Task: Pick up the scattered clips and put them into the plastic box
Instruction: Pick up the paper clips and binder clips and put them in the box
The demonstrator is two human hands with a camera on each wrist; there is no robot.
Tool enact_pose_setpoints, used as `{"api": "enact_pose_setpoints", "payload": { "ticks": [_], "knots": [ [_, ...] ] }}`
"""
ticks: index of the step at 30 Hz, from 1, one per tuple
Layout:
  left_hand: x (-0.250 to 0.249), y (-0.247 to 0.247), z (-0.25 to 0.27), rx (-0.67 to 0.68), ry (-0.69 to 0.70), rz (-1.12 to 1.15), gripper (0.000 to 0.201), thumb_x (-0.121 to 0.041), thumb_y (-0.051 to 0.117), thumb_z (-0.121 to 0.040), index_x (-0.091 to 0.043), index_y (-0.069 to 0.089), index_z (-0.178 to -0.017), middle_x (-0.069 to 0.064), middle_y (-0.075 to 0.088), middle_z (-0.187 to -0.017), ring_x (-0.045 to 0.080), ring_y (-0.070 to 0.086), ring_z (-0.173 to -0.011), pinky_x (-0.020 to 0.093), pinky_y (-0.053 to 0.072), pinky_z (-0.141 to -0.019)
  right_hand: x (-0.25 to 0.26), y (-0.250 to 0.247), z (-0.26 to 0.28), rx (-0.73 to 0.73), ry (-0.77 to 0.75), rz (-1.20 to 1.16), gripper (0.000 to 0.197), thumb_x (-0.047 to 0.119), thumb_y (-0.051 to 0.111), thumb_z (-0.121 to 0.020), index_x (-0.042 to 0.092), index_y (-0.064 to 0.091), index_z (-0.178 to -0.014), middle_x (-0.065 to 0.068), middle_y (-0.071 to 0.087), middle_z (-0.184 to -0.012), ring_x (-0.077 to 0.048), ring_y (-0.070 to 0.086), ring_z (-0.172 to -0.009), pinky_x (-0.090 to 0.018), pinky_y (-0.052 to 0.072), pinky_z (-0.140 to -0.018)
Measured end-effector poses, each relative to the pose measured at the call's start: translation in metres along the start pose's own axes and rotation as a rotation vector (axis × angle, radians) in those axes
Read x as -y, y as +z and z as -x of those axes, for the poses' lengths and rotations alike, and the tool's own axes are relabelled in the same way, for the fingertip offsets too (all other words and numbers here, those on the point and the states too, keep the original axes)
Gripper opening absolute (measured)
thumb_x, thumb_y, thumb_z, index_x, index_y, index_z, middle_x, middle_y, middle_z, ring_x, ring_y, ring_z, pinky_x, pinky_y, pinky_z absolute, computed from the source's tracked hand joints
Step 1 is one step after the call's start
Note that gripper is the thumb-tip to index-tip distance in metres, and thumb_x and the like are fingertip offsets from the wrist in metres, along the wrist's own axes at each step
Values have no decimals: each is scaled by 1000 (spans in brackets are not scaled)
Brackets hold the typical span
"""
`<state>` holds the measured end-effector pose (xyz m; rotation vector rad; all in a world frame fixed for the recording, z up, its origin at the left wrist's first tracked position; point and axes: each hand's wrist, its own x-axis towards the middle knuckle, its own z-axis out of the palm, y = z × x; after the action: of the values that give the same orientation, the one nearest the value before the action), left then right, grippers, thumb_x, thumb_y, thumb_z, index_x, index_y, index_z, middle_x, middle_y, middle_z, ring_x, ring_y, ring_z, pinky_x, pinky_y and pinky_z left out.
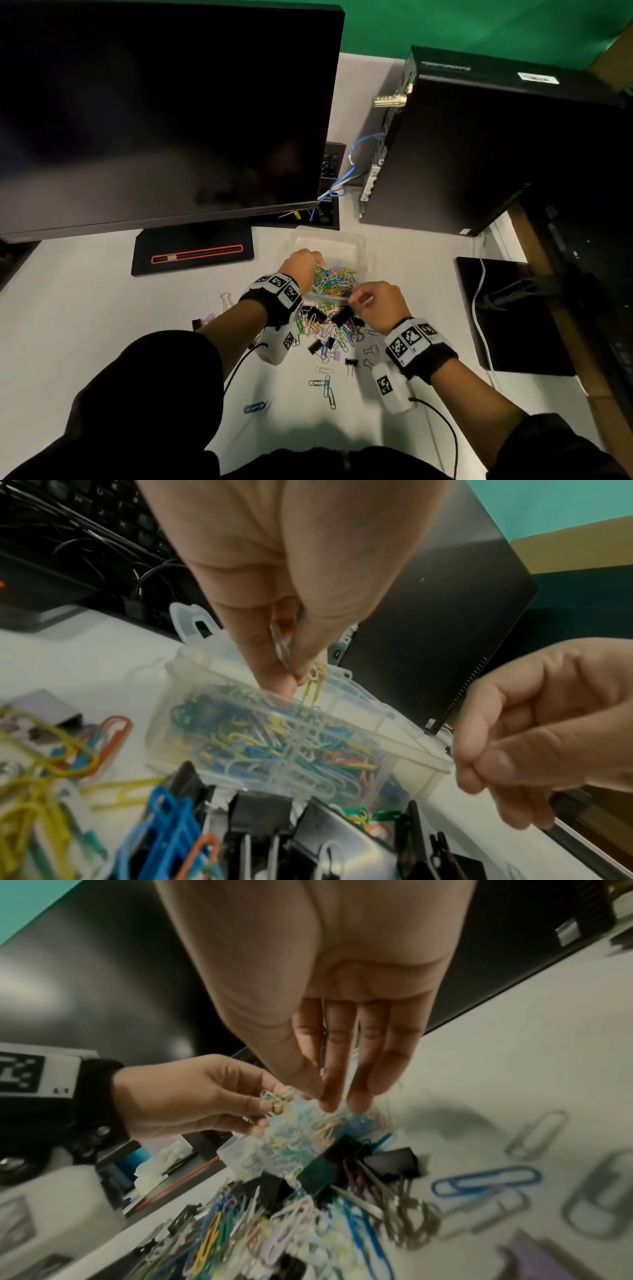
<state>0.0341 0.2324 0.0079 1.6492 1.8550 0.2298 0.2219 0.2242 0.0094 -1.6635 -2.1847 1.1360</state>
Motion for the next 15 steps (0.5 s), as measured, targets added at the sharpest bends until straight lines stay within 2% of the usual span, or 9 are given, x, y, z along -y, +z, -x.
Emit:
{"api": "enact_pose_setpoints", "payload": {
  "ticks": [2, 4, 7, 9, 12, 13, 15],
  "knots": [
    [4, 1, 1, 18, 27, 7, 46, 11, 41, -86, -12, 54, -123, 15, 52, -127, 30, 53, -114, 35, 44, -97, -3, 5, 6, -38, 55, 15, 13, 8, 65, -76, 20, 71, -77, 0, 70, -82, -18, 64, -79, -24, 51, -75],
    [7, 1, 5, 36, 68, -7, 54, 15, 38, -85, -12, 49, -131, 14, 48, -135, 29, 48, -122, 34, 40, -105, -4, 10, 12, -48, 92, 28, 14, 9, 64, -76, 18, 72, -83, -4, 72, -91, -19, 64, -81, -19, 45, -74],
    [10, 1, 18, -11, 145, 6, 50, 10, 36, -90, -12, 46, -134, 12, 45, -140, 27, 45, -128, 31, 35, -110, -5, 21, 20, 13, 67, 108, 26, 16, 65, -78, 20, 69, -103, -3, 67, -113, -20, 62, -98, -20, 45, -81],
    [11, 2, 31, -71, 206, 51, 43, 4, 35, -93, -11, 47, -132, 11, 46, -137, 25, 48, -122, 28, 36, -106, -5, 26, 22, 34, 43, 186, 33, 22, 65, -79, 24, 64, -112, -2, 62, -121, -21, 59, -107, -26, 47, -88],
    [13, 12, 54, -174, 317, 34, 37, 3, 40, -90, -8, 53, -122, 9, 48, -124, 18, 52, -92, 15, 37, -84, -2, 30, 23, 6, 52, 232, 33, 28, 66, -78, 26, 62, -111, -3, 64, -117, -22, 60, -103, -29, 50, -85],
    [15, 17, 60, -194, 354, 17, 34, 5, 43, -88, -6, 56, -118, 10, 50, -118, 18, 50, -89, 14, 35, -81, 0, 31, 23, -8, 56, 232, 33, 29, 67, -77, 24, 62, -108, -3, 65, -113, -22, 61, -100, -28, 50, -82],
    [20, 29, 67, -177, 380, -28, 31, 2, 46, -86, -6, 58, -113, 11, 52, -111, 23, 51, -97, 20, 38, -87, 1, 33, 22, -29, 63, 235, 31, 30, 69, -74, 21, 60, -102, -4, 66, -106, -23, 62, -94, -26, 48, -74]
  ]
}}
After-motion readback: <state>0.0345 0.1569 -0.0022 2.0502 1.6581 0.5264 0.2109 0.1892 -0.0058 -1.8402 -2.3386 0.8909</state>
